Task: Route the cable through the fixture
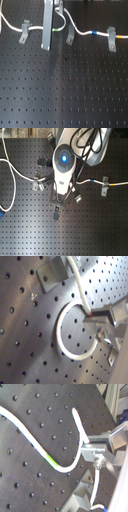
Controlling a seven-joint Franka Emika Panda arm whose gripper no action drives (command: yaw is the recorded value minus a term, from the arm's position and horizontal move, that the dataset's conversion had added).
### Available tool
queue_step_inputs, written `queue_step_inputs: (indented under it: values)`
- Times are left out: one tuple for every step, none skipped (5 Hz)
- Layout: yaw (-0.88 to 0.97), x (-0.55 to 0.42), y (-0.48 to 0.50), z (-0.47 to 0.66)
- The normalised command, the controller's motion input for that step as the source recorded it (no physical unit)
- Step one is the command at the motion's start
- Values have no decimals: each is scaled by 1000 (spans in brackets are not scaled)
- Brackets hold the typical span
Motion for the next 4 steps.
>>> queue_step_inputs:
  values:
    - [29,-84,-10,249]
    - [23,-72,-1,253]
    - [111,-165,40,171]
    - [71,-35,200,302]
